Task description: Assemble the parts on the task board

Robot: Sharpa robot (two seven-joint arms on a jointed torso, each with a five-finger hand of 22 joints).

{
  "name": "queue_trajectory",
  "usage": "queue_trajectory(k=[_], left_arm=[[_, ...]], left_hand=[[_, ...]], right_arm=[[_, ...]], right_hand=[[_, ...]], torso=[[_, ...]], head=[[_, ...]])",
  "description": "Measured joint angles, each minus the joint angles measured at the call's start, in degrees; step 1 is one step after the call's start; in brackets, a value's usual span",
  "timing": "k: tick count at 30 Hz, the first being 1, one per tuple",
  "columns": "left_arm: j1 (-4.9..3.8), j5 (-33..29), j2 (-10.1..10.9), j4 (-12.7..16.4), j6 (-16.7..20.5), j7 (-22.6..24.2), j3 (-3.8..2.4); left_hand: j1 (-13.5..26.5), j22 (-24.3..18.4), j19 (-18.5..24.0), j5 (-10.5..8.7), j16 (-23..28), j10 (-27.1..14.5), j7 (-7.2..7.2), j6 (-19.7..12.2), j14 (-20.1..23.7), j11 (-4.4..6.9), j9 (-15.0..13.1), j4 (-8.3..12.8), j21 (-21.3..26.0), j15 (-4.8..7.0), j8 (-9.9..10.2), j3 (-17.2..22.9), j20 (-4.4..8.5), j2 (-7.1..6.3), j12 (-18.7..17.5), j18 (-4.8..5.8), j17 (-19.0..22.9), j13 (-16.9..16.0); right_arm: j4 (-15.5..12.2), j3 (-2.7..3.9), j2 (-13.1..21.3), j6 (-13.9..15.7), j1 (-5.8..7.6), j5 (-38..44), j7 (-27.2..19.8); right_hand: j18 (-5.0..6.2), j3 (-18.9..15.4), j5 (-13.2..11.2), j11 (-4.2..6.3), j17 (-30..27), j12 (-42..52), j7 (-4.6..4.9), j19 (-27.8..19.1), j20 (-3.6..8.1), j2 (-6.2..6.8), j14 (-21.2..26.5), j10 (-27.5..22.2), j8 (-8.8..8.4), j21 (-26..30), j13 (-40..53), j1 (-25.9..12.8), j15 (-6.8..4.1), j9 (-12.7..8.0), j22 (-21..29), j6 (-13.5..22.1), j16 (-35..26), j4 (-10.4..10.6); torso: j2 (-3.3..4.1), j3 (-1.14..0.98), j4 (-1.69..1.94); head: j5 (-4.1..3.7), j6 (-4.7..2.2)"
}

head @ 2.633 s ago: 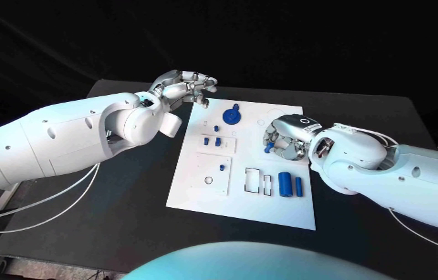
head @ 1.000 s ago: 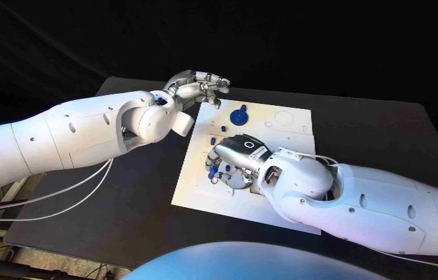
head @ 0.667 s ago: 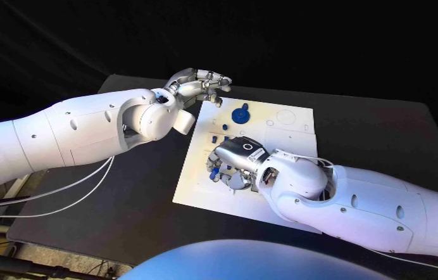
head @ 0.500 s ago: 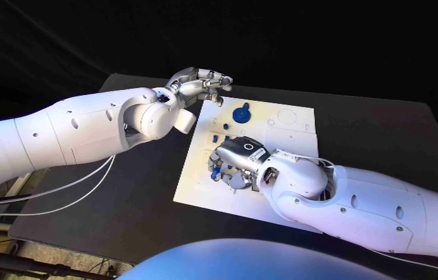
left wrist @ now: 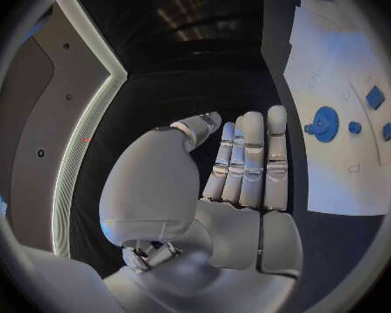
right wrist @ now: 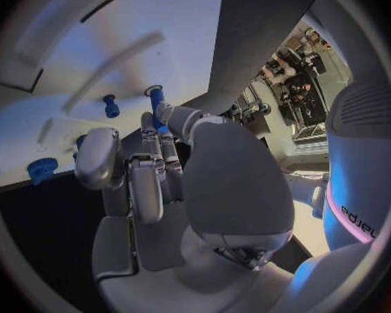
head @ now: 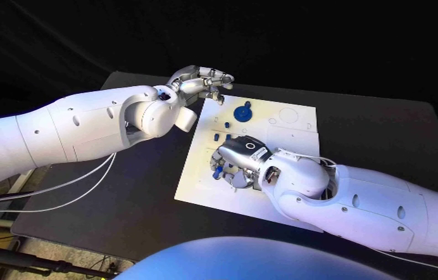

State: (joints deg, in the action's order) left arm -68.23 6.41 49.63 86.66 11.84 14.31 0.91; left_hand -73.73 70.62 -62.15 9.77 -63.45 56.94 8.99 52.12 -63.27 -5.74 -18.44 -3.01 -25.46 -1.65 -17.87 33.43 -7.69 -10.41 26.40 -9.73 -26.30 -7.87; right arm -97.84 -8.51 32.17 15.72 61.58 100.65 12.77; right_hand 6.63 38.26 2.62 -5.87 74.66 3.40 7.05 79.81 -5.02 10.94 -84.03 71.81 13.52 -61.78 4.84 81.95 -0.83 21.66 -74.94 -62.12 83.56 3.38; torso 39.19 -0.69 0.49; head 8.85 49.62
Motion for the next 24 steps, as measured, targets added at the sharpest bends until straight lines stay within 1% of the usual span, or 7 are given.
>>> queue_trajectory(k=[8, 11, 16, 24], left_arm=[[0.0, 0.0, 0.1, 0.0, 0.0, 0.0, 0.0], [0.0, 0.0, 0.1, 0.0, 0.0, 0.0, 0.0], [0.0, 0.0, 0.1, 0.0, 0.0, -0.1, 0.0], [0.0, 0.0, 0.1, 0.0, 0.0, -0.1, 0.0]], left_hand=[[0.0, 0.0, 0.0, 0.0, 0.0, 0.0, 0.0, 0.0, 0.0, 0.0, 0.0, 0.0, 0.0, 0.0, 0.0, 0.0, 0.0, 0.0, 0.0, 0.0, 0.0, 0.0], [0.0, 0.0, 0.0, 0.0, 0.0, 0.0, 0.21, -0.2, 0.0, 0.0, 0.0, 0.0, 0.2, 0.0, 0.0, 0.0, 0.0, 0.0, 0.0, 0.0, 0.1, 0.1], [0.0, 0.0, 0.0, 0.0, 0.0, 0.0, 0.21, -0.2, 0.0, 0.0, 0.0, 0.0, 0.2, 0.0, 0.0, 0.0, 0.0, 0.0, 0.0, 0.0, 0.1, 0.0], [0.0, -0.1, 0.0, 0.0, 0.0, 0.0, 0.21, -0.2, 0.0, 0.0, 0.0, 0.0, 0.2, 0.0, 0.0, 0.0, 0.0, 0.0, 0.0, 0.0, 0.0, 0.0]], right_arm=[[-0.1, -0.05, 0.5, -0.5, -0.04, 0.4, 0.1], [-0.1, -0.05, 0.4, -0.7, -0.04, 0.5, 0.2], [0.1, -0.05, 0.1, -1.0, -0.04, 0.7, 0.3], [0.5, -0.17, -0.6, -1.7, -0.04, 1.1, 0.7]], right_hand=[[0.0, 0.2, 0.1, 0.03, 0.0, -0.1, 0.0, 0.0, 0.0, -0.01, 0.0, 0.0, 0.0, 0.0, 0.0, 0.0, 0.0, 0.1, 0.0, 0.0, 0.0, -0.2], [0.0, 0.2, 0.2, 0.03, 0.0, 0.0, -0.01, 0.0, 0.0, -0.01, 0.0, 0.0, 0.0, 0.0, 0.0, 0.0, 0.0, 0.1, 0.0, 0.0, 0.0, -0.2], [0.0, 0.2, 0.2, 0.03, 0.0, 0.2, -0.07, 0.0, 0.0, -0.01, 0.0, 0.0, -0.01, 0.0, 0.0, 0.0, 0.0, 0.1, 0.0, 0.1, 0.0, -0.2], [0.0, 0.4, 0.2, 0.03, -0.2, 0.2, 0.12, 0.0, 0.0, -0.01, 0.0, 0.0, -0.08, 0.0, 0.0, 0.0, 0.0, 0.1, 0.0, -0.1, 0.0, -0.4]], torso=[[0.01, 0.0, -0.01], [0.01, -0.01, -0.03], [0.01, -0.03, -0.03], [0.01, 0.0, 0.0]], head=[[0.09, 0.17], [0.09, 0.18], [0.02, 0.15], [-0.1, 0.27]])
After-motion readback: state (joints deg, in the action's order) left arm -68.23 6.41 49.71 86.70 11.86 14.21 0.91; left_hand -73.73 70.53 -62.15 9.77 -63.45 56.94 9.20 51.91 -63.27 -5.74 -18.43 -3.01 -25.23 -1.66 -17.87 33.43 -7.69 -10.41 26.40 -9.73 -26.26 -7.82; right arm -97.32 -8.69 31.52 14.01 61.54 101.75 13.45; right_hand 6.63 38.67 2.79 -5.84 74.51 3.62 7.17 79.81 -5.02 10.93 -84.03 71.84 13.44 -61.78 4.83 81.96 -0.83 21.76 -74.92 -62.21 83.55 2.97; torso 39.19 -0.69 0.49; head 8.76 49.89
